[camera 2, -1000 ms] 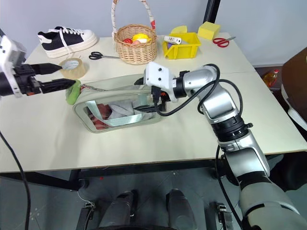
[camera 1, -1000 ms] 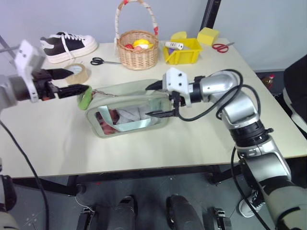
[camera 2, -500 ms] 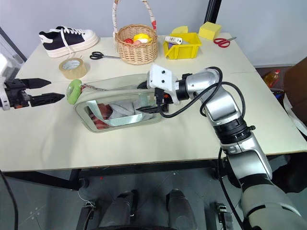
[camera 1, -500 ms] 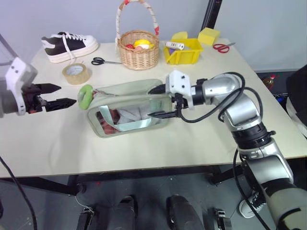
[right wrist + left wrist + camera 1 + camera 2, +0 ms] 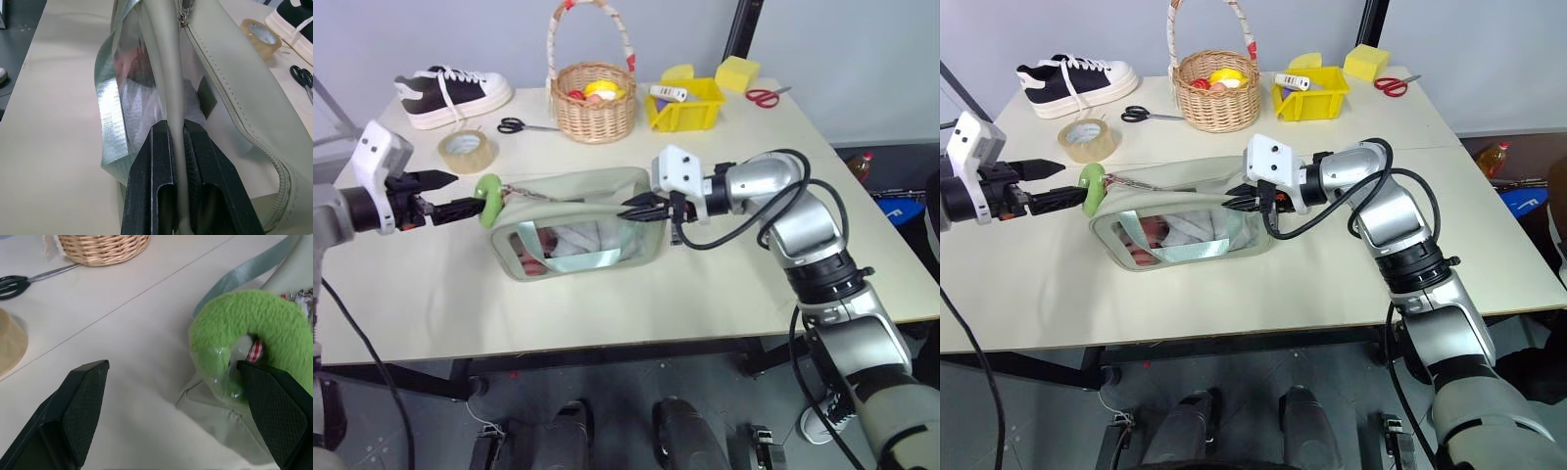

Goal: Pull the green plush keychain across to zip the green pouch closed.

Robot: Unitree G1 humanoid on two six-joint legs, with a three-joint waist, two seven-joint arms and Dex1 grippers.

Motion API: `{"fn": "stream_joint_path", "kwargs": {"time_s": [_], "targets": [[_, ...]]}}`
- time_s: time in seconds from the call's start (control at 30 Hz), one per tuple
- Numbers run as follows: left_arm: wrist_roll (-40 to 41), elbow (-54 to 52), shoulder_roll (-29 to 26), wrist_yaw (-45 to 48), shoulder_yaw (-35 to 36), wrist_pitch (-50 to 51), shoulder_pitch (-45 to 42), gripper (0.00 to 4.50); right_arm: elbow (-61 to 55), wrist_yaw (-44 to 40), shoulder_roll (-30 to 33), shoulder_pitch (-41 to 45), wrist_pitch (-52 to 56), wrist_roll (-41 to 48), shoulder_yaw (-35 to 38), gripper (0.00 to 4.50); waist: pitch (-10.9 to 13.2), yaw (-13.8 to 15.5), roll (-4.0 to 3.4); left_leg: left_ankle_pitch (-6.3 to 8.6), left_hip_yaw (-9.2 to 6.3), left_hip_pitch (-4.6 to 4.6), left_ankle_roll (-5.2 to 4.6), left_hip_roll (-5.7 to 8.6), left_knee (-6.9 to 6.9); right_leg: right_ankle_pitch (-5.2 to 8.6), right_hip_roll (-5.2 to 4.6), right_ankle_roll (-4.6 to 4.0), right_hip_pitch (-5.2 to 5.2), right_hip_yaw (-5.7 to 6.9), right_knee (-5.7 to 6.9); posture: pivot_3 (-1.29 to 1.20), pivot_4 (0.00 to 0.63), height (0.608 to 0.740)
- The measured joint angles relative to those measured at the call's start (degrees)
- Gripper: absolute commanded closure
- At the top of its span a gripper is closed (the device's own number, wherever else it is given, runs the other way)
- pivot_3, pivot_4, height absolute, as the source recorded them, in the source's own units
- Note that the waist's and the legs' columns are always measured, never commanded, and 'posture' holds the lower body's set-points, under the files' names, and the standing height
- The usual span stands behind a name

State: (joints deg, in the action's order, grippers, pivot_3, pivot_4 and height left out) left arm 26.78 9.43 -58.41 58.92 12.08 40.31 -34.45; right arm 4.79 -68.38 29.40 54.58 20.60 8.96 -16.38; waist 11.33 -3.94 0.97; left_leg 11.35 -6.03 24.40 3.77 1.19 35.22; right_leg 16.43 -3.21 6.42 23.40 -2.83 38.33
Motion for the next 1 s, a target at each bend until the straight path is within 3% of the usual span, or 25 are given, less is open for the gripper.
{"fn": "stream_joint_path", "kwargs": {"time_s": [0.1,0.2,0.43,0.6,0.8,1.0], "targets": [[-0.06,0.77,0.58,0.22,-0.45,0.00,-0.86,0.00,-0.17,0.11,0.11,-0.02,0.23,-0.08,-0.04,4.46,0.00,0.05,0.00,0.00,0.00,0.00,0.00,0.00,0.00,0.00,0.00,0.00,0.00,0.00,0.00,0.00,0.150,0.740],[-0.10,0.96,1.18,0.83,-1.44,-0.12,-1.73,0.83,-0.18,0.64,0.10,-0.01,0.24,-0.47,-0.04,4.50,0.00,0.07,0.00,0.00,0.00,0.00,0.00,0.00,0.01,0.00,0.00,0.00,-0.01,0.00,0.00,0.00,0.150,0.740],[0.27,0.96,1.37,2.19,-1.72,0.17,-1.99,4.27,-0.12,1.60,-0.32,-0.01,0.24,-0.93,-0.04,4.50,0.00,0.06,0.00,0.00,-0.01,0.00,0.01,0.00,0.01,0.00,0.00,0.00,-0.01,0.00,0.00,0.00,0.150,0.740],[0.80,1.53,1.81,2.19,-1.75,0.93,-5.99,4.39,0.16,2.30,-0.39,0.00,0.22,-1.17,0.02,4.50,-0.01,0.14,0.03,-0.01,-0.06,0.01,0.02,0.00,0.04,0.00,0.01,0.00,-0.03,0.05,0.01,0.00,0.150,0.740],[4.48,1.82,2.41,3.81,-1.98,5.52,-23.75,4.39,0.77,2.88,-1.68,0.53,-0.04,-1.39,-0.02,4.50,-0.02,-0.08,0.02,-0.02,-0.03,-0.03,0.04,0.02,0.02,0.00,0.00,0.01,-0.07,0.05,0.00,0.00,0.150,0.740],[3.77,-1.97,5.15,8.70,-10.57,4.85,-22.32,4.39,2.31,3.98,-3.19,0.69,-0.19,-1.66,-0.06,4.50,-0.02,-0.16,0.01,-0.08,-0.05,-0.05,0.13,-0.01,0.01,-0.01,0.05,-0.01,-0.04,0.03,0.11,0.00,0.150,0.740]]}}
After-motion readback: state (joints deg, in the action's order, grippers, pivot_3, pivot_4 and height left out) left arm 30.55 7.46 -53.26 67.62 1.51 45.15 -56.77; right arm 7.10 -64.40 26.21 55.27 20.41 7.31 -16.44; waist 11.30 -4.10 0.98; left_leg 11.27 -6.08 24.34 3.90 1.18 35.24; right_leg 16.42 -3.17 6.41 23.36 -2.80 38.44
